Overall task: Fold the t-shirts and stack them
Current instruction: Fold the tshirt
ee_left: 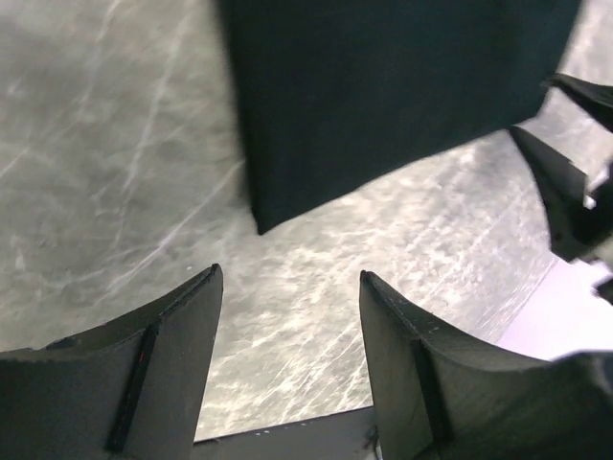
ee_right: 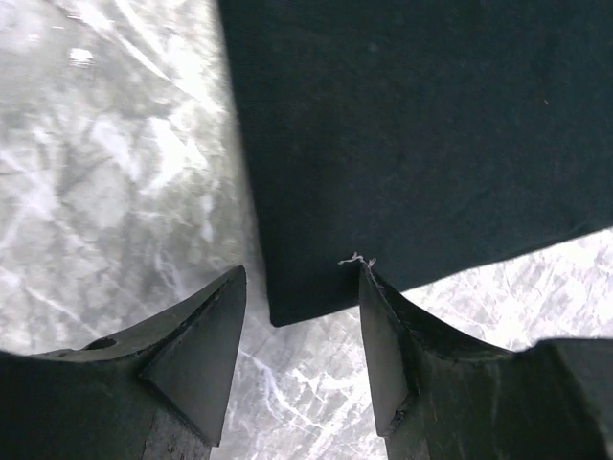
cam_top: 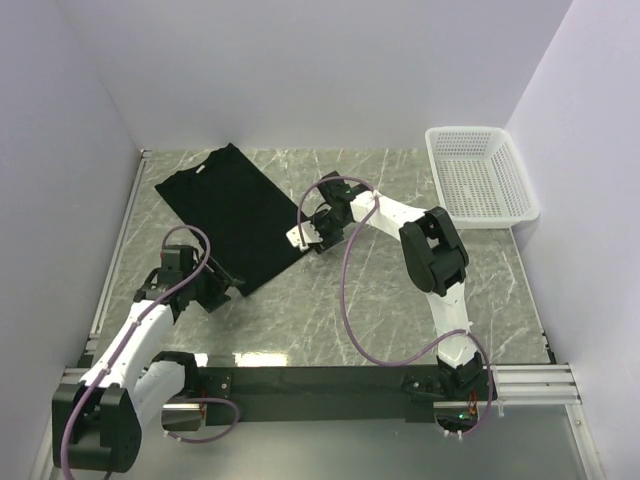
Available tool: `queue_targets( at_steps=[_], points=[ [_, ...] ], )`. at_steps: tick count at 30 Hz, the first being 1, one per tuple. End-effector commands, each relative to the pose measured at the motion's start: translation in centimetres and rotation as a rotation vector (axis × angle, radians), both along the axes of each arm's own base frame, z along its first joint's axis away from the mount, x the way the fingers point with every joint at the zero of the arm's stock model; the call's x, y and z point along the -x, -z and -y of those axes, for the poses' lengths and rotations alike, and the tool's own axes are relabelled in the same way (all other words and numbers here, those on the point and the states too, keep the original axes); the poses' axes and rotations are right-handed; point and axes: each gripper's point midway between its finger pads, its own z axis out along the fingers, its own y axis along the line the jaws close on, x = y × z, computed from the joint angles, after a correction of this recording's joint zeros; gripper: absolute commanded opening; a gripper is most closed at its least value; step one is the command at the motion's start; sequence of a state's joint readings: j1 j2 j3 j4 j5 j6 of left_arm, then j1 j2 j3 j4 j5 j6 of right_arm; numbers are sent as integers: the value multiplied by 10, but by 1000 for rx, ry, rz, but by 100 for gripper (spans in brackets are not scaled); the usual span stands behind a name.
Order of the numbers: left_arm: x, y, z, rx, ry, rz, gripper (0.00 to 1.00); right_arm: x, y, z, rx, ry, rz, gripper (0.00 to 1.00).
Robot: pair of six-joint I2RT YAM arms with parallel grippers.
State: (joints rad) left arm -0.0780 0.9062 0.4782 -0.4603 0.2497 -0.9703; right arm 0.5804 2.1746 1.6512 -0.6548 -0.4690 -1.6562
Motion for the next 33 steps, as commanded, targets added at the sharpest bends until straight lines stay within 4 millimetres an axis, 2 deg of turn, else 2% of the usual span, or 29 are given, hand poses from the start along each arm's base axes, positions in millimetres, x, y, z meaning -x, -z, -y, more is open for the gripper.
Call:
queue_targets(
  at_steps=[1,6,10,11,16,21,24,33],
  points=[
    [5,13,3,40,-55,-72,64,-10,6,-5,11,35,12,57],
    [2,33,13,105,-97,-113,60,-12,7,-5,9,53,10,56],
    [-6,49,15,131,-142,-133,57,-11,4,-5,1,64,2,56],
    [-13,47,15,143,-157,-111,56,-10,4,-5,2,66,2,56],
    [-25,56,12,129,-196,-135,54,-8,3,0,4,68,1,56],
    [-22,65,1,65,-234,-181,52,-10,1,4,-1,83,-4,55],
    [-18,68,-4,43,-260,-193,45,-12,0,6,-3,92,-2,55],
    [-21,68,0,57,-228,-163,10,-12,-2,15,-17,79,-30,53]
  ],
)
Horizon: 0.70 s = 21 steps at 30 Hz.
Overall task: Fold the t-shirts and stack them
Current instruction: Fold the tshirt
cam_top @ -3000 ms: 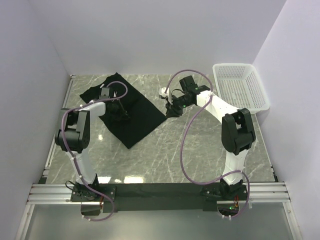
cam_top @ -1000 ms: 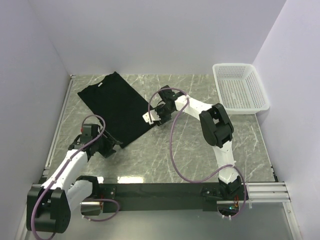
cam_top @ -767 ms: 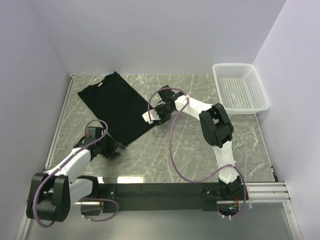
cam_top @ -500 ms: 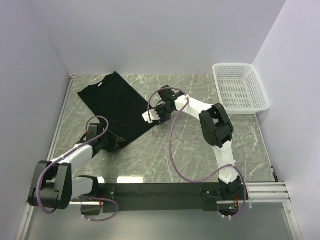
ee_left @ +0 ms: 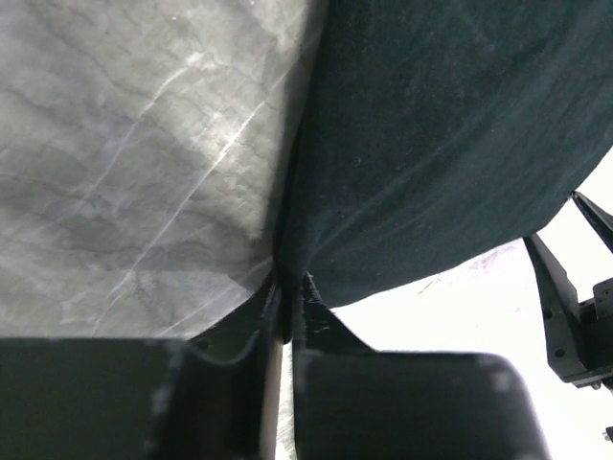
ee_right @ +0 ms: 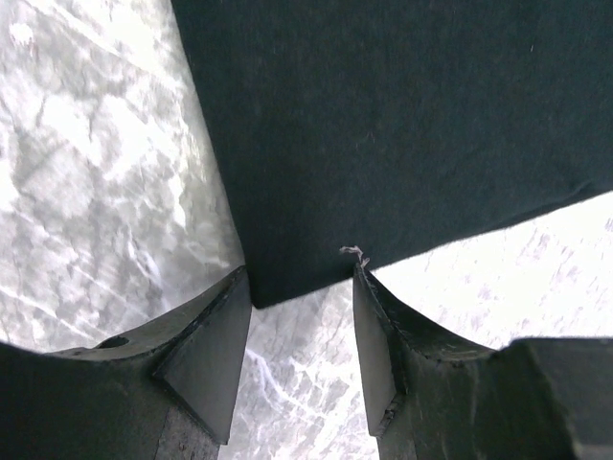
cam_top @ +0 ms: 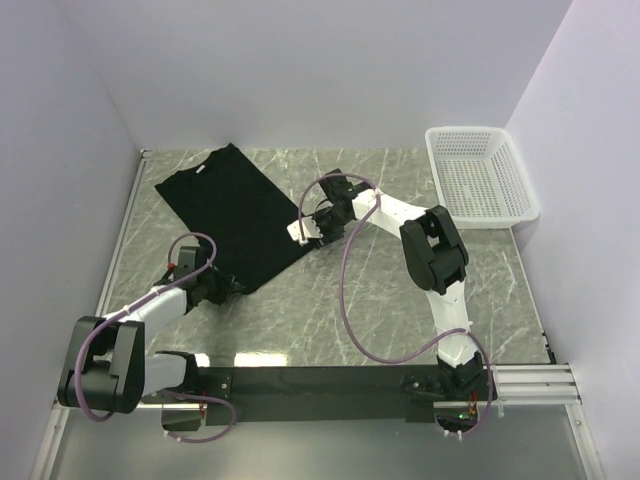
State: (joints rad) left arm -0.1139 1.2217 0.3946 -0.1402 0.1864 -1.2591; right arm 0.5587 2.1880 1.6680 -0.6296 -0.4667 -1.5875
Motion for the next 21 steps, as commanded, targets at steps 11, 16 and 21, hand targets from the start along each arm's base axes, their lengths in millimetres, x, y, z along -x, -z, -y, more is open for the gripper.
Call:
queue_targets(
  at_steps=[11,16,21],
  points=[
    [10,5,4,7,51,-2,1,10,2,4,-2,-54,-27,53],
    [11,3,7,24,61,1,1,20,4,5,3,-93,-31,53],
    [10,2,10,35,75,3,1,22,5,0,8,-101,-34,53]
  ],
)
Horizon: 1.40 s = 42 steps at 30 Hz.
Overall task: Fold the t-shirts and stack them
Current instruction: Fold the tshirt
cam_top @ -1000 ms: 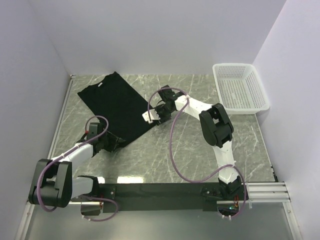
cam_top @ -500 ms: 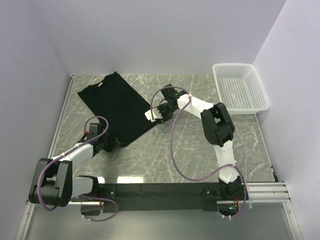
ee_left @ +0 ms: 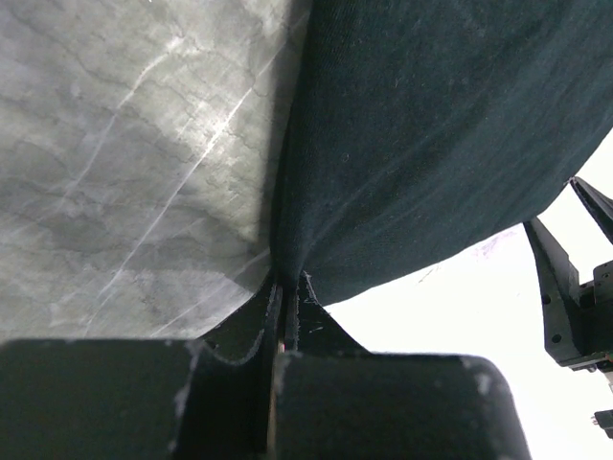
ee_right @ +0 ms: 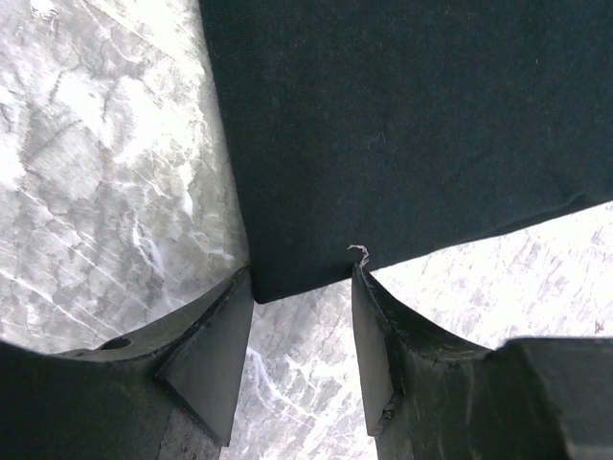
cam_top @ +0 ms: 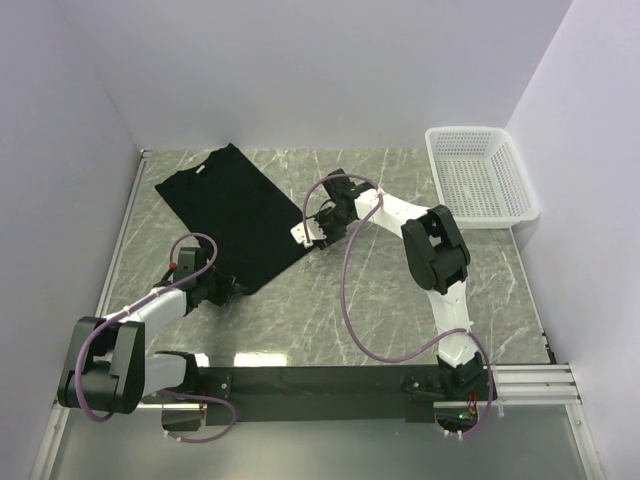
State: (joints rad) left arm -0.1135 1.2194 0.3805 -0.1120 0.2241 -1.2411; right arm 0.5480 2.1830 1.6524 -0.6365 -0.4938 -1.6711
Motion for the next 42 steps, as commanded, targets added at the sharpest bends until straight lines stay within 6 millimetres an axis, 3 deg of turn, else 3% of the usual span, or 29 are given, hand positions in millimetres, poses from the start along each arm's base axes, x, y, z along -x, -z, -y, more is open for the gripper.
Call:
queue_targets(
  at_steps=[1,11,14,15,18,21,24,28,33,38,39,41,42],
  points=[
    [8,2,5,17,42,-12,1,21,5,-2,18,-35,-53,52],
    [8,1,8,35,47,-6,1,23,17,-12,48,-37,-40,45],
    [10,2,8,34,45,-10,1,17,21,-10,65,-9,-44,32],
    [10,2,8,34,45,-8,1,16,21,-10,65,-8,-41,22],
    [11,2,7,34,46,-8,1,16,19,-6,63,-8,-33,5],
    [13,2,8,38,51,-9,1,22,17,-2,56,-8,-50,0],
    [18,-3,11,52,65,-7,1,29,-4,3,28,10,-65,0],
    [31,-17,20,96,103,-20,1,58,-13,24,55,28,-134,0],
    [63,-38,36,165,165,-65,1,121,-33,52,58,43,-285,0],
    [92,-60,50,228,202,-84,1,167,-54,72,25,92,-351,0],
    [99,-63,55,244,209,-100,1,175,-67,75,1,95,-339,0],
    [110,-67,60,268,221,-110,1,199,-65,86,7,121,-397,0],
    [114,-69,63,279,227,-116,1,205,-76,89,-18,128,-376,0]
  ],
)
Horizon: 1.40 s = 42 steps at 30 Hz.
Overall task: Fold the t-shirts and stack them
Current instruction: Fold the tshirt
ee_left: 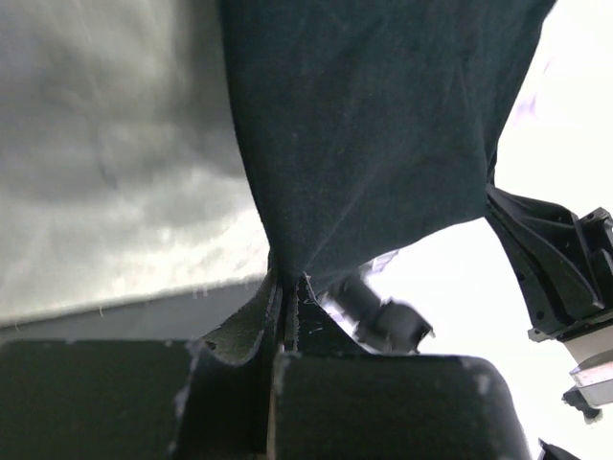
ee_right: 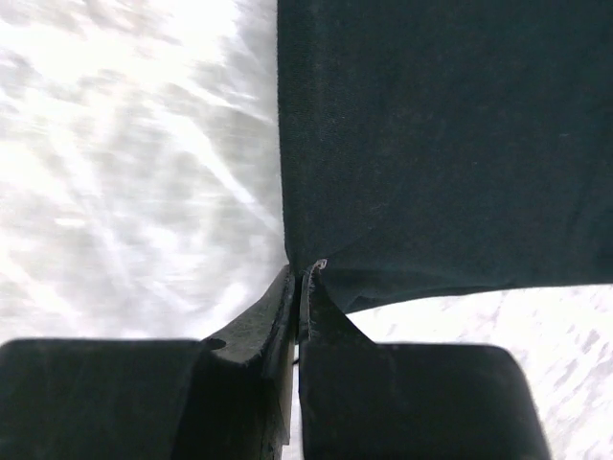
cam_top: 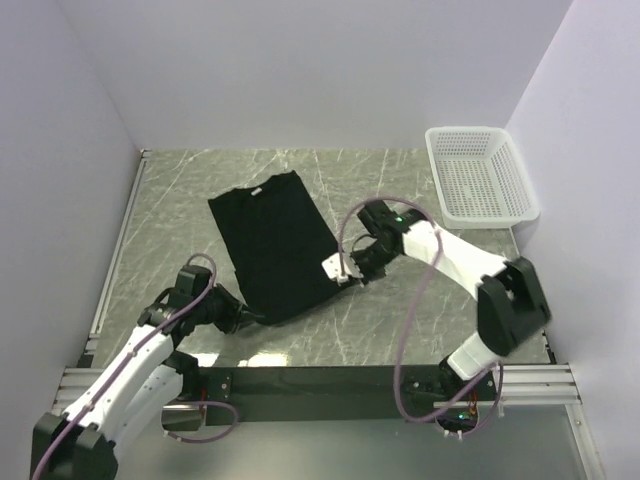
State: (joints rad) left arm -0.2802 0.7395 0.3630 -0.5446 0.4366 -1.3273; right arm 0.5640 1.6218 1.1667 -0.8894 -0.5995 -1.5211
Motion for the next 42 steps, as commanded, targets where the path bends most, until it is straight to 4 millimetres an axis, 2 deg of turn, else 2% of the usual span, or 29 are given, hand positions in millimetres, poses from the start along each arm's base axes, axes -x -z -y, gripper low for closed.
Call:
queue_targets(
  at_steps=[1,6,8,10,14,16,17,19,20,21,22,23,24,25,26,27,28,29,31,32,33,34,35,36,37,38,40,41,42],
  points=[
    [27,-10,13,60,24,-98,1,48,-13,20,-17,67,-115,0],
    [42,-27,22,62,86,-103,1,93,-20,42,-32,128,-167,0],
    [43,-37,23,56,98,-100,1,102,-21,46,-36,163,-184,0],
    [39,-50,25,55,118,-70,1,107,-25,49,-50,180,-174,0],
    [32,-63,29,41,142,-54,1,99,-37,46,-80,237,-143,0],
    [24,-75,33,49,160,-14,1,89,-47,40,-96,253,-123,0],
    [20,-74,35,43,165,-23,1,84,-51,37,-103,270,-121,0],
    [8,-85,39,34,180,28,1,67,-65,31,-125,293,-100,0],
    [0,-82,38,4,170,24,1,60,-66,29,-119,313,-116,0],
    [-5,-84,38,-13,175,44,1,48,-79,25,-143,323,-91,0],
    [-14,-92,38,-20,169,73,1,38,-84,26,-152,350,-89,0],
    [-20,-92,37,-32,163,75,1,30,-82,26,-141,363,-112,0],
    [-27,-94,33,-42,149,93,1,16,-96,24,-165,377,-88,0],
    [-34,-99,31,-39,140,112,1,8,-99,25,-168,389,-88,0],
    [-40,-98,28,-41,128,116,1,-4,-95,29,-152,411,-104,0],
    [-49,-99,21,-38,106,130,1,-16,-105,27,-166,417,-83,0],
    [-55,-100,17,-36,93,141,1,-24,-105,27,-160,425,-81,0],
    [-65,-102,16,-29,83,164,1,-31,-97,28,-141,432,-106,0],
    [-81,-105,9,-17,60,190,1,-47,-104,21,-156,434,-93,0],
    [-94,-105,10,-9,53,213,1,-54,-97,18,-146,439,-117,0],
    [-102,-107,7,-8,45,225,1,-63,-104,13,-165,442,-101,0],
    [-110,-114,8,2,49,250,1,-69,-105,10,-169,447,-101,0],
    [-119,-113,8,-2,48,247,1,-77,-100,7,-166,459,-111,0],
    [-126,-116,4,-15,45,265,1,-89,-107,5,-179,471,-88,0],
    [-135,-128,2,-21,43,297,1,-95,-110,3,-184,478,-81,0],
    [-142,-128,0,-31,39,295,1,-102,-105,0,-181,490,-94,0],
    [-152,-140,-7,-51,30,330,1,-118,-115,-3,-201,499,-62,0],
    [-156,-141,-11,-64,22,331,1,-124,-111,-5,-197,511,-68,0],
    [-159,-142,-15,-72,16,338,1,-132,-118,-8,-211,518,-49,0]
  ],
)
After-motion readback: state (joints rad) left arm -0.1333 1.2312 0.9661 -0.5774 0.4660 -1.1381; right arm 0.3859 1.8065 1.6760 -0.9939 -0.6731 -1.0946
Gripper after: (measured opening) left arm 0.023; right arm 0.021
